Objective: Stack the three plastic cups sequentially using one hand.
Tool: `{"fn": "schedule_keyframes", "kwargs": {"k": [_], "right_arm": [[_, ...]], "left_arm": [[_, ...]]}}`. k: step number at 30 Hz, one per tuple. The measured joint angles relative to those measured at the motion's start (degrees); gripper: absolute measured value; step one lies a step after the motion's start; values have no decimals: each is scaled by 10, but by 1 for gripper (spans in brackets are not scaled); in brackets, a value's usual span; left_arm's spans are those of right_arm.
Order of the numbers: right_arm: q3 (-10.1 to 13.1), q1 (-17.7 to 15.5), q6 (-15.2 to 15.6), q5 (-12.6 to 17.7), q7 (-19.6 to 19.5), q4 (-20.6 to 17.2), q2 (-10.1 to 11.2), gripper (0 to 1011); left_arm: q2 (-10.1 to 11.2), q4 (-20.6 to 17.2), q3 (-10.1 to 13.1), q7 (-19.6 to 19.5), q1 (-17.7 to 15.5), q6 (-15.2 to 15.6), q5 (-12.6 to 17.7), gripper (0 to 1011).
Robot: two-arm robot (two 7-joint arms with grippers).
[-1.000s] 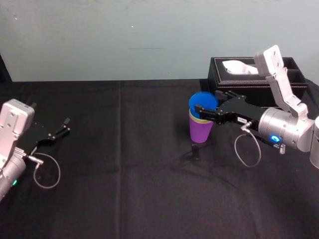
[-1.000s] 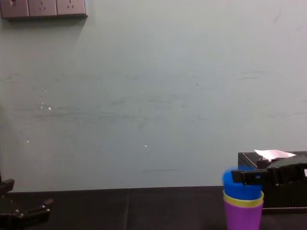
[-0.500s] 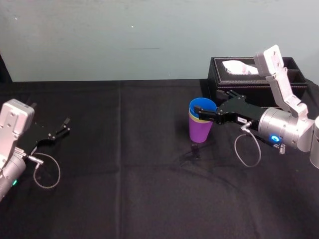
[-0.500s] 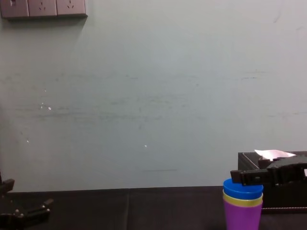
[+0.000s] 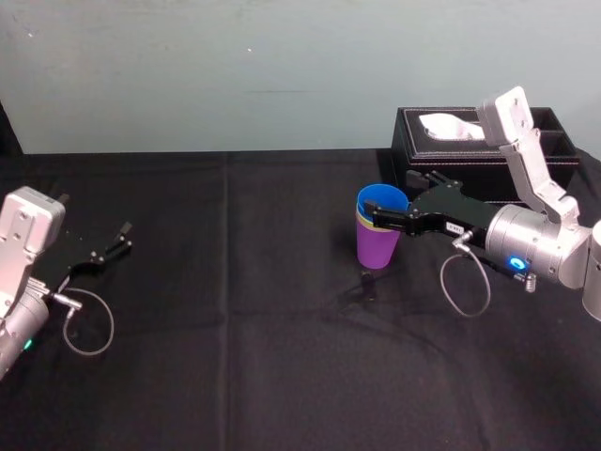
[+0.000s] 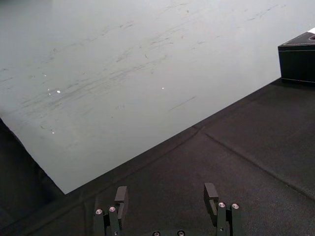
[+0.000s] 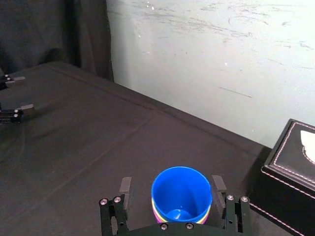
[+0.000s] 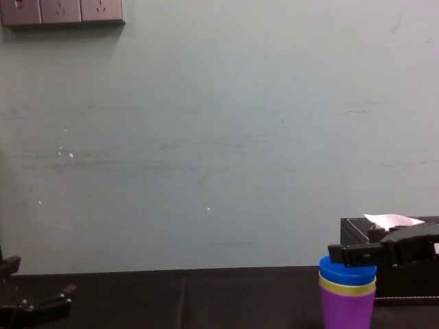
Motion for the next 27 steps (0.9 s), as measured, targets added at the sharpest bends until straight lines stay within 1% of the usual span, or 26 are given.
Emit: {"fn": "schedule_keyframes", "kwargs": {"k": [3,5,8,12,13,16,22,24,26,27], "right_arm": [[6,-9,-3,2,-2,-8,0,1004],[18,-20,-8,8,-9,-17,3,1004],[25,-27,-11,11,-12,-21,6,1004],[48,-46,-22,16,-24,-27,16,1004],[48,-46,-22,16,-24,-27,16,1004],[59,-54,-29,16,-28,-27,22,1004],[82,-76,-42,18,-31,-14,33,1004],[85,-79,-44,18,-31,-12,34,1004],[95,-89,-48,21,-31,-7,38,1004],[95,-89,-48,21,-31,-7,38,1004]], "left_arm": [[0,0,0,0,0,0,0,1010],[0,0,0,0,0,0,0,1010],[0,0,0,0,0,0,0,1010],[0,0,0,0,0,0,0,1010],[0,0,0,0,0,0,0,1010],[0,0,0,0,0,0,0,1010],[0,0,0,0,0,0,0,1010],[0,0,0,0,0,0,0,1010],[0,0,0,0,0,0,0,1010],[0,0,0,0,0,0,0,1010]]}}
